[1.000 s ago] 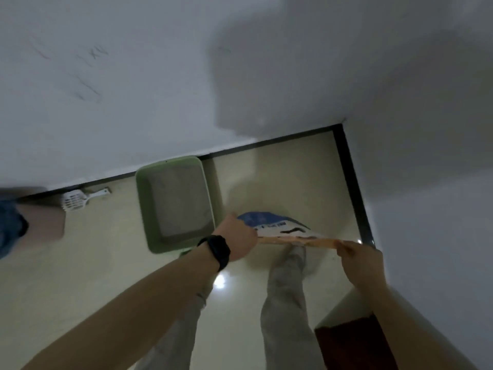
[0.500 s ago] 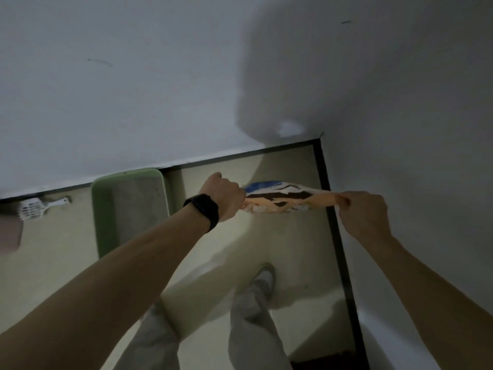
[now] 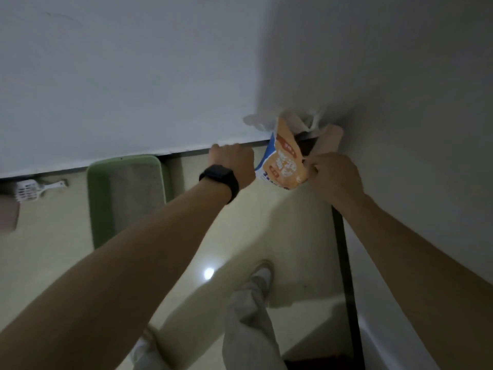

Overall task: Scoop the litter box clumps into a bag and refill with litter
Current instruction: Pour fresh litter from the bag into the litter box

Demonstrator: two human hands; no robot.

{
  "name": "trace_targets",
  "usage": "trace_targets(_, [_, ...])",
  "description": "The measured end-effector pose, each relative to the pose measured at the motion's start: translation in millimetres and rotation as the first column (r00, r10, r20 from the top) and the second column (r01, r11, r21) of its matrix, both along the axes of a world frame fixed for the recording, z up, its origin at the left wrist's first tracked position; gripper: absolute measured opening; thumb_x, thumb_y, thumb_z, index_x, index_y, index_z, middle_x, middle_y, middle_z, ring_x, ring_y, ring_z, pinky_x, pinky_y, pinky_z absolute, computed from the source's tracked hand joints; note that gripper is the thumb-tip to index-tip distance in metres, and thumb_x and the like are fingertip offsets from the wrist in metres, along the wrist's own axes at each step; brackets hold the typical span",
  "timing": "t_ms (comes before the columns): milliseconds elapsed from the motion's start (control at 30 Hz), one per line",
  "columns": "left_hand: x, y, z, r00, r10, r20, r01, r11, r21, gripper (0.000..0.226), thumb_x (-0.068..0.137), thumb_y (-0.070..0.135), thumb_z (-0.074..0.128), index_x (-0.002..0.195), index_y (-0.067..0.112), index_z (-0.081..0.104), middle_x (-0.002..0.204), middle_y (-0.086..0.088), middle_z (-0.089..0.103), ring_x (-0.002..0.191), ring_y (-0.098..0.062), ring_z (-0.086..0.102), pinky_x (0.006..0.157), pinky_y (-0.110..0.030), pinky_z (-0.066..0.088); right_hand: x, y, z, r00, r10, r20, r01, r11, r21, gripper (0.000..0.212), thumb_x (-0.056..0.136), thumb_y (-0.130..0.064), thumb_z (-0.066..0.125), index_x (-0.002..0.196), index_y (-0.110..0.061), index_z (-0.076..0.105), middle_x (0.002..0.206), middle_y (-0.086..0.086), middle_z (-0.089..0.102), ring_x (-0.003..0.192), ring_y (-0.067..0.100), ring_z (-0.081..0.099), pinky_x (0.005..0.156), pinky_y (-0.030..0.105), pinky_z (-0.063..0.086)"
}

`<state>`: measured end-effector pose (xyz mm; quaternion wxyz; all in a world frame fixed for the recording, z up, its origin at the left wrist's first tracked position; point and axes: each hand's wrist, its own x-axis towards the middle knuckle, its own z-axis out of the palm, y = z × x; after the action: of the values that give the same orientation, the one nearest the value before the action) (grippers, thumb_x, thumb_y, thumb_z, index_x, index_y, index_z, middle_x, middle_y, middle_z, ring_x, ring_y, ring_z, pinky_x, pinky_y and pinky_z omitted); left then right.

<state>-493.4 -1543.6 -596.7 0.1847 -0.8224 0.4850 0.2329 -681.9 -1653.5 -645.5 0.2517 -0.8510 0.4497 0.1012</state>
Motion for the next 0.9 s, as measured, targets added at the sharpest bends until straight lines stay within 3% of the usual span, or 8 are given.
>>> trace_targets(100, [-7, 48, 21, 0.967, 0.156, -0.201, -0.164, 0.986, -0.026, 0.032, 0.097, 0.028, 0.041, 0.129, 0.026, 0.045, 0.103, -0.002, 0.065, 0.085, -0.024, 0.061, 0.073, -0.034, 0.038, 4, 49, 34, 0.996, 0.092, 0.014, -0.091, 0.996, -0.022, 0.015, 0.091, -0.023, 0.051, 0.096, -0.017, 0.064, 0.097, 0.002, 0.066, 0.077, 0.012, 0.052, 0.065, 0.023, 0.038])
trace_targets(167, [-14, 90, 40, 0.909, 0.270, -0.316, -0.286, 0.958, -0.002, 0.041, 0.099, 0.033, 0.040, 0.140, 0.030, 0.036, 0.112, -0.001, 0.063, 0.093, -0.023, 0.061, 0.080, -0.037, 0.046, 5, 94, 65, 0.995, 0.084, 0.050, -0.088, 0.993, 0.077, 0.026, 0.094, -0.028, 0.050, 0.117, -0.021, 0.062, 0.117, 0.001, 0.064, 0.099, 0.015, 0.057, 0.082, 0.026, 0.047])
trace_targets(233, [-17, 140, 64, 0.868, 0.350, -0.353, -0.357, 0.933, 0.047, 0.045, 0.099, 0.035, 0.041, 0.143, 0.032, 0.033, 0.124, -0.002, 0.060, 0.107, -0.025, 0.058, 0.090, -0.042, 0.048, 10, 144, 105, 0.997, 0.066, 0.046, -0.075, 0.971, 0.225, 0.038, 0.098, -0.031, 0.051, 0.135, -0.022, 0.056, 0.136, -0.002, 0.057, 0.126, 0.016, 0.048, 0.105, 0.031, 0.040])
trace_targets(300, [-15, 194, 93, 0.841, 0.419, -0.341, -0.414, 0.906, 0.090, 0.047, 0.098, 0.034, 0.041, 0.145, 0.033, 0.033, 0.134, -0.001, 0.055, 0.123, -0.025, 0.049, 0.101, -0.044, 0.040, 18, 195, 149, 0.994, 0.091, 0.058, -0.104, 0.948, 0.302, 0.041, 0.100, -0.033, 0.049, 0.140, -0.024, 0.053, 0.142, -0.006, 0.052, 0.135, 0.014, 0.039, 0.112, 0.029, 0.031])
trace_targets(467, [10, 330, 179, 0.815, 0.524, -0.248, -0.529, 0.847, 0.051, 0.046, 0.096, 0.033, 0.043, 0.142, 0.031, 0.041, 0.137, -0.001, 0.054, 0.129, -0.024, 0.042, 0.108, -0.040, 0.032, 48, 313, 252, 0.979, 0.159, 0.128, -0.191, 0.936, 0.295, 0.039, 0.100, -0.037, 0.048, 0.137, -0.028, 0.055, 0.142, -0.011, 0.053, 0.139, 0.009, 0.031, 0.113, 0.021, 0.021])
trace_targets(633, [46, 479, 256, 0.777, 0.582, -0.240, -0.614, 0.784, -0.089, 0.042, 0.096, 0.033, 0.044, 0.137, 0.026, 0.046, 0.136, -0.004, 0.054, 0.126, -0.025, 0.045, 0.104, -0.039, 0.034, 86, 424, 345, 0.933, 0.319, 0.164, -0.341, 0.931, 0.128, 0.040, 0.101, -0.039, 0.046, 0.139, -0.029, 0.054, 0.142, -0.013, 0.052, 0.142, 0.010, 0.028, 0.114, 0.022, 0.019])
trace_targets(800, [67, 633, 322, 0.735, 0.607, -0.302, -0.675, 0.694, -0.249, 0.048, 0.096, 0.033, 0.046, 0.144, 0.030, 0.041, 0.145, -0.001, 0.048, 0.130, -0.024, 0.045, 0.106, -0.040, 0.038, 102, 544, 406, 0.927, 0.329, 0.178, -0.340, 0.940, 0.033, 0.037, 0.098, -0.035, 0.053, 0.133, -0.023, 0.060, 0.138, -0.007, 0.058, 0.139, 0.014, 0.037, 0.108, 0.017, 0.020])
trace_targets(900, [76, 725, 356, 0.710, 0.634, -0.307, -0.704, 0.643, -0.301, 0.047, 0.096, 0.033, 0.047, 0.143, 0.031, 0.043, 0.144, 0.001, 0.048, 0.128, -0.021, 0.047, 0.104, -0.038, 0.041, 108, 619, 436, 0.930, 0.300, 0.213, -0.320, 0.945, 0.067, 0.034, 0.097, -0.027, 0.058, 0.129, -0.017, 0.064, 0.134, 0.000, 0.062, 0.134, 0.020, 0.044, 0.103, 0.014, 0.020])
